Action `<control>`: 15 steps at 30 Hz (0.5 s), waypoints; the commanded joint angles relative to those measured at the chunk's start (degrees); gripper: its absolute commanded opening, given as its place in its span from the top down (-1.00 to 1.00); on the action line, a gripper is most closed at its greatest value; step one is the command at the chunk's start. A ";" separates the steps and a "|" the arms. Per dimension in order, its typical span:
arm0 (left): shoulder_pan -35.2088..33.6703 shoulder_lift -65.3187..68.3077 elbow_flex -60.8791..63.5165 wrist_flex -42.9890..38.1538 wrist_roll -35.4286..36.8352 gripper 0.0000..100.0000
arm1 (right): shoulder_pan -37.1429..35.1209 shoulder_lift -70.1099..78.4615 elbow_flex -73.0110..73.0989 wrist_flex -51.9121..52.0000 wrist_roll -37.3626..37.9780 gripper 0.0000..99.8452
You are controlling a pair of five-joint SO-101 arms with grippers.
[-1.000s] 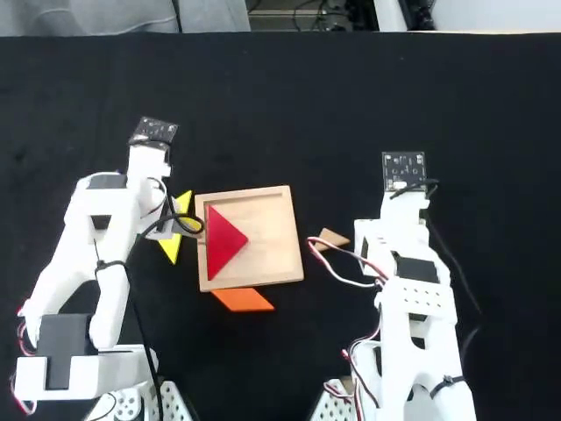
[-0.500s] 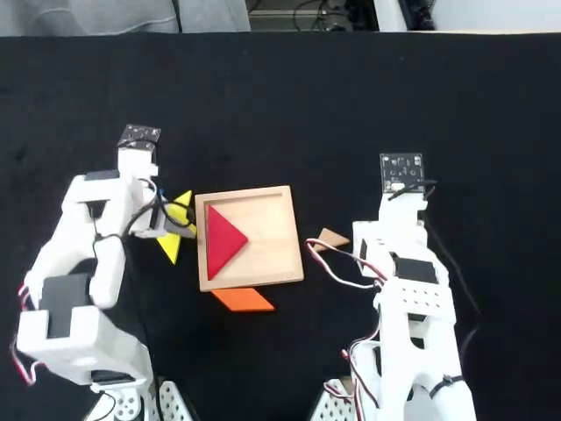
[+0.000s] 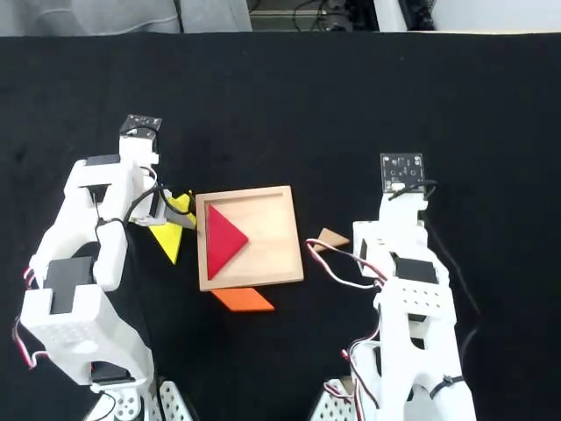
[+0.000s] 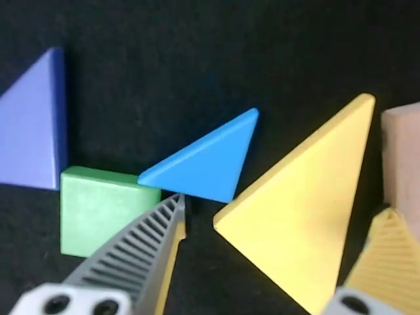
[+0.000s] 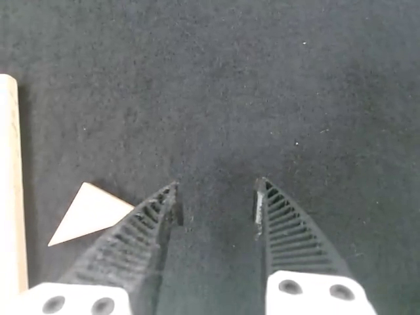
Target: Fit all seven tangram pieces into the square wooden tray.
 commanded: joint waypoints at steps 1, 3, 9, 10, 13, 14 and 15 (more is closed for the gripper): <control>2.24 -0.18 -2.95 1.41 -2.37 0.28 | -0.70 -1.89 -0.40 -1.05 -0.53 0.62; 2.42 -0.18 -3.03 1.85 -2.37 0.37 | -0.70 -1.89 -0.40 -1.05 -0.53 0.62; 2.42 -0.18 -2.68 2.11 -2.37 0.40 | -0.70 -1.89 -0.40 -1.05 -0.53 0.62; 2.51 -0.18 -2.68 2.11 -2.37 0.40 | -0.70 -1.89 -0.40 -1.05 -0.53 0.62; 2.59 -0.18 -2.68 2.02 -2.46 0.41 | -0.70 -1.89 -0.40 -1.05 -0.53 0.62; 2.59 -0.18 -2.68 1.93 -2.46 0.41 | -0.70 -1.89 -0.40 -1.05 -0.44 0.62; 2.59 -0.18 -2.68 1.85 -2.46 0.41 | -0.70 -1.89 -0.40 -1.05 -0.44 0.62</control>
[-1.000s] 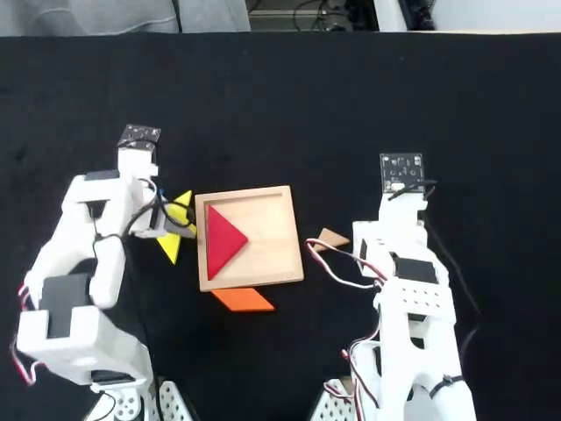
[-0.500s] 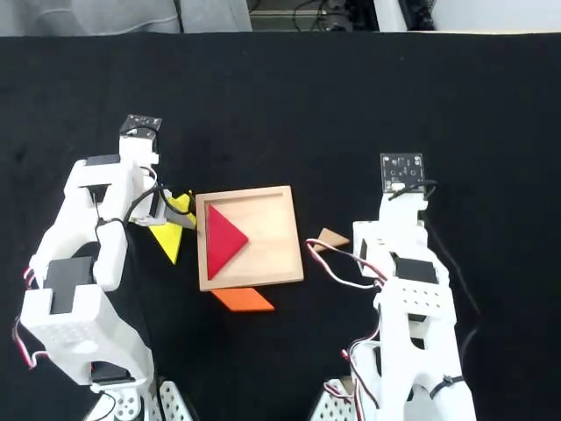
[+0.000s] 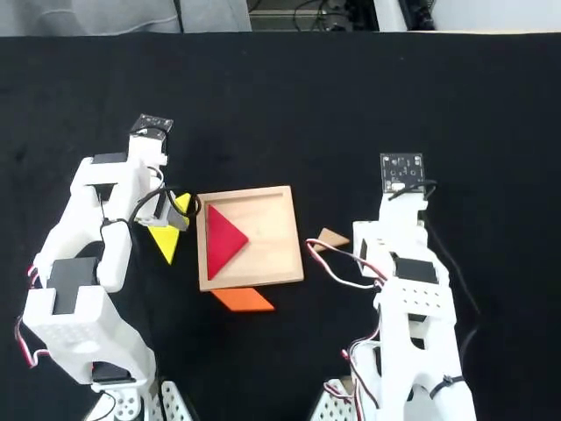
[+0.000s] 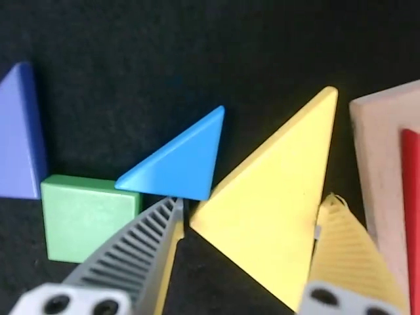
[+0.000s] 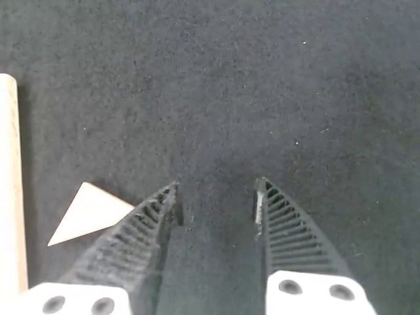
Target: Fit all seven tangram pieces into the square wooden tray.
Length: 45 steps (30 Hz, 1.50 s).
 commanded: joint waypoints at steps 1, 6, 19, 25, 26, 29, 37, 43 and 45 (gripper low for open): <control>0.84 -0.18 -2.24 0.26 -0.62 0.41 | -0.70 -1.89 -0.40 -1.05 -0.44 0.62; 0.84 -0.18 -2.24 0.26 -0.62 0.41 | -0.70 -1.89 -0.40 -1.05 -0.44 0.62; 2.95 -5.98 0.13 2.64 -0.09 0.41 | -0.70 -1.89 -0.40 -1.05 -0.44 0.62; 4.97 -9.14 0.92 2.64 -0.35 0.62 | -0.70 -1.89 -0.40 -1.05 -0.44 0.62; 4.97 -9.49 0.75 2.73 -0.35 0.62 | -0.70 -1.89 -0.40 -1.05 -0.44 0.62; 5.05 -10.02 0.13 3.08 -0.44 0.61 | -0.70 -1.89 -0.40 -1.05 -0.44 0.62; 4.88 -13.01 2.42 2.90 -1.67 0.61 | -0.70 -1.89 -0.40 -1.05 -0.44 0.62; 5.41 -13.45 4.00 2.99 -2.81 0.61 | -0.70 -1.89 -0.40 -1.05 -0.44 0.62; 4.53 -13.10 4.00 2.73 -2.02 0.60 | -0.70 -1.89 -0.40 -1.05 -0.44 0.62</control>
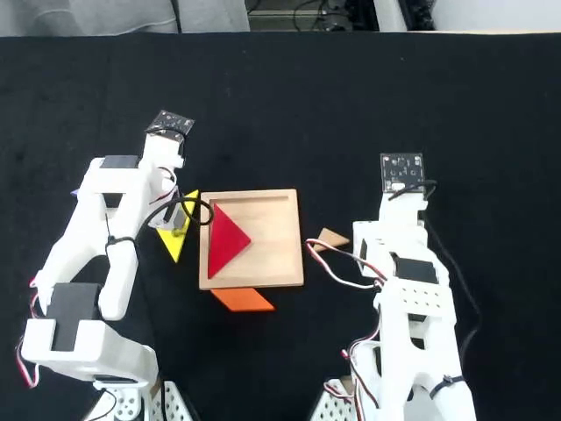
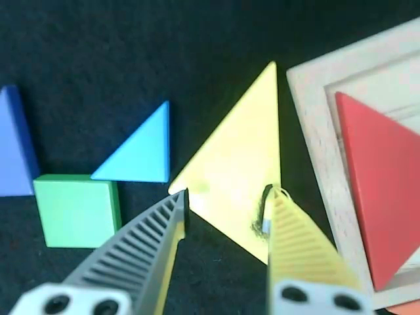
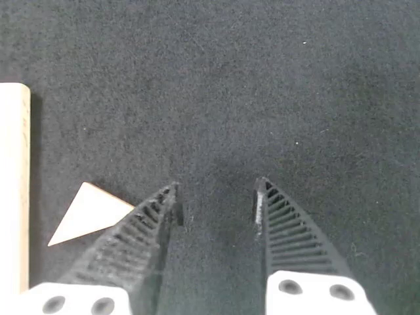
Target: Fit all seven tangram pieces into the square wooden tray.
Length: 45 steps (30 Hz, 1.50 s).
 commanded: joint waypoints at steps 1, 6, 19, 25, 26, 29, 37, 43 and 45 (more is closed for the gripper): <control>-0.57 -2.37 -0.57 0.00 1.14 0.55 | -0.70 -1.89 -0.40 -1.05 -0.44 0.62; -2.33 -2.20 -0.40 -0.09 2.99 0.19 | -0.70 -1.89 -0.40 -1.05 -0.44 0.62; -2.42 8.62 -4.44 -3.16 3.25 0.25 | -0.70 -1.71 -0.31 -1.05 -0.44 0.62; -2.42 9.41 -5.58 -2.37 3.34 0.25 | -0.70 -1.71 -0.31 -1.05 -0.44 0.62; -2.07 9.41 -5.58 -2.37 3.34 0.25 | -0.70 -1.80 -0.31 -1.05 -0.44 0.62; -1.80 9.41 -5.32 -2.11 3.87 0.25 | -0.70 -1.80 -0.31 -1.05 -0.44 0.62; -4.97 9.32 -4.97 -2.02 9.32 0.25 | -0.79 -1.71 -0.31 -1.05 -0.44 0.62; -5.58 9.05 -4.62 -2.46 9.32 0.25 | -0.79 -1.63 -0.31 -1.05 -0.44 0.62; -5.32 9.32 -4.70 -2.81 9.05 0.25 | -0.79 -1.63 -0.31 -1.05 -0.44 0.62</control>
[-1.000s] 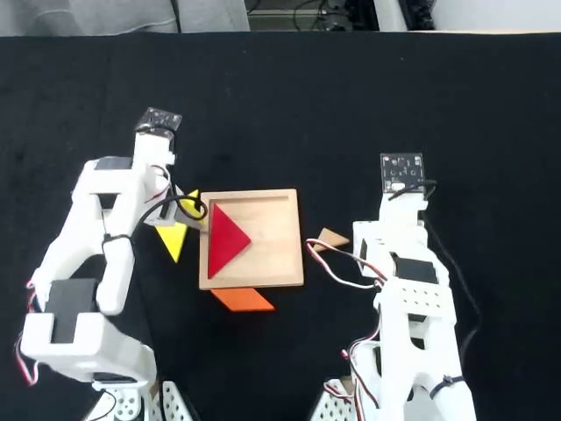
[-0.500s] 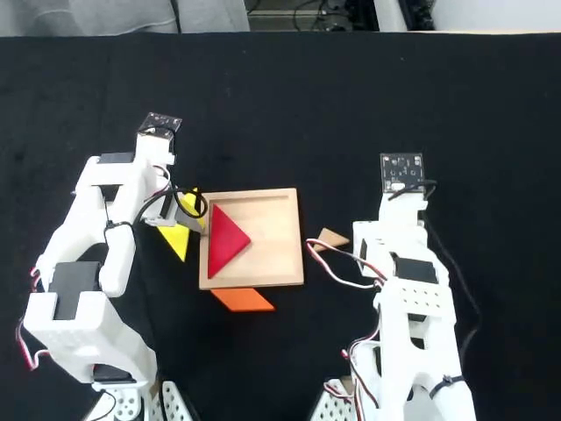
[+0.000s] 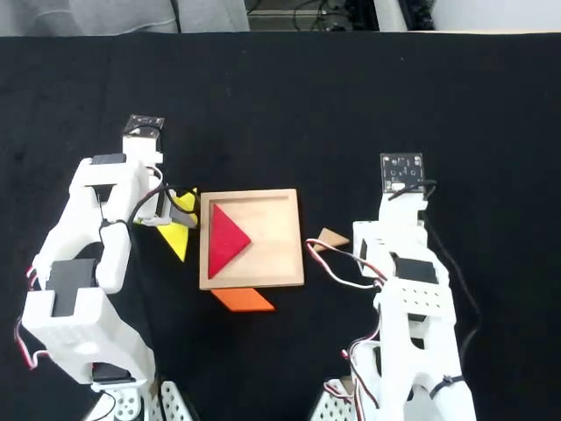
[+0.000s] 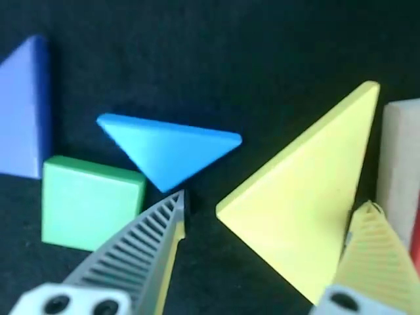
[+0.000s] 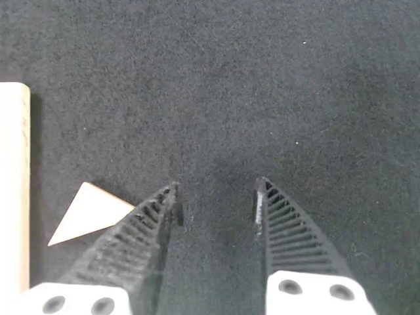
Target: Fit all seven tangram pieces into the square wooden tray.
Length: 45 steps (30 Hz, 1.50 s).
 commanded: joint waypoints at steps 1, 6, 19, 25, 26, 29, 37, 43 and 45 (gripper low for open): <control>-0.48 -0.35 -0.92 -1.05 -0.44 0.25 | -0.79 -1.63 -0.31 -1.05 -0.44 0.62; 0.48 -0.26 -0.84 -1.41 -1.93 0.37 | -0.79 -1.63 -0.31 -1.05 -0.44 0.62; 2.24 -0.26 -0.75 -1.49 -1.58 0.38 | -0.79 -1.63 -0.22 -1.05 -0.44 0.62; 2.33 -0.26 -0.84 -1.49 -1.49 0.38 | -0.79 -1.63 -0.22 -1.05 -0.44 0.62; 2.33 -0.26 -0.84 -1.49 -1.49 0.40 | -0.79 -1.63 -0.22 -1.05 -0.44 0.62; 2.33 -0.26 -0.84 -1.49 -1.49 0.54 | -0.79 -1.63 -0.22 -1.05 -0.44 0.62; 2.33 -0.26 -0.75 -1.49 -1.49 0.57 | -0.79 -1.80 0.22 -1.41 -0.44 0.62; 2.24 -0.79 -0.31 -1.23 -1.85 0.57 | -0.79 -1.80 0.22 -1.41 -0.44 0.62; 2.33 -1.05 -0.66 -0.88 -1.85 0.58 | -0.79 -1.80 0.22 -1.41 -0.44 0.62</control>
